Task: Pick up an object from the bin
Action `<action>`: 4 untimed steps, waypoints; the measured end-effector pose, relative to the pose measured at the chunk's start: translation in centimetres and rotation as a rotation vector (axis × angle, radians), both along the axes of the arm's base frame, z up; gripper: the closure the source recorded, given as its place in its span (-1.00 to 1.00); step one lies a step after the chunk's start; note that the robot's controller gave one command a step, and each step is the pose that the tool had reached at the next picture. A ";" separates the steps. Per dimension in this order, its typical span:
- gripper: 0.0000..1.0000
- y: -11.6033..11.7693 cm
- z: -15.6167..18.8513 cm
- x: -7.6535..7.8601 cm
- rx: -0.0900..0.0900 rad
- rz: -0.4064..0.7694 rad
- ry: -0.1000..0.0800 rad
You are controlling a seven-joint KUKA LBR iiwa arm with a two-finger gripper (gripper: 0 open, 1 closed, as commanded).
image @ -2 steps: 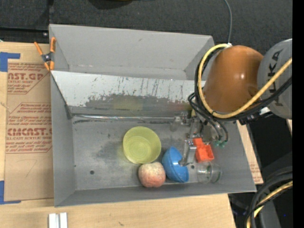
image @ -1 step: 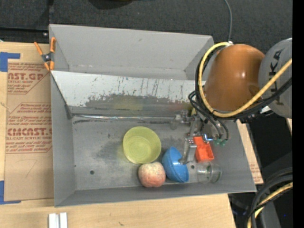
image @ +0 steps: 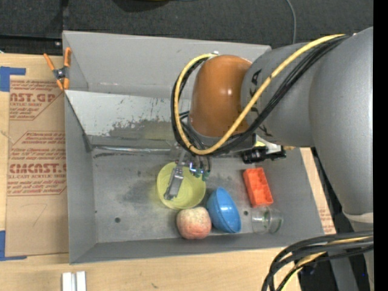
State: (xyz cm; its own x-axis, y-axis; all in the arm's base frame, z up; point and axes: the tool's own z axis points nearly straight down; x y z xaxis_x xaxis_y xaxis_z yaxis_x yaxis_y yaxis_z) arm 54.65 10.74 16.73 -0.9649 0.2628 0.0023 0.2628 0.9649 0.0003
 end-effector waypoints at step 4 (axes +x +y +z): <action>1.00 -3.3 -9.6 4.6 0.002 0.459 -0.010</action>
Offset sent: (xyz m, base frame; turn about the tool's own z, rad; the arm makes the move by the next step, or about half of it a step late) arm 0.0385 -0.0376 -0.0343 -0.2424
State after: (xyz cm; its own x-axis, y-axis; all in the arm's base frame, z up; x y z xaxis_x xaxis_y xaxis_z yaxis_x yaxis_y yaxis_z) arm 59.26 7.42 7.15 -0.9813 -0.1922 -0.0080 -0.1922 0.9813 0.0030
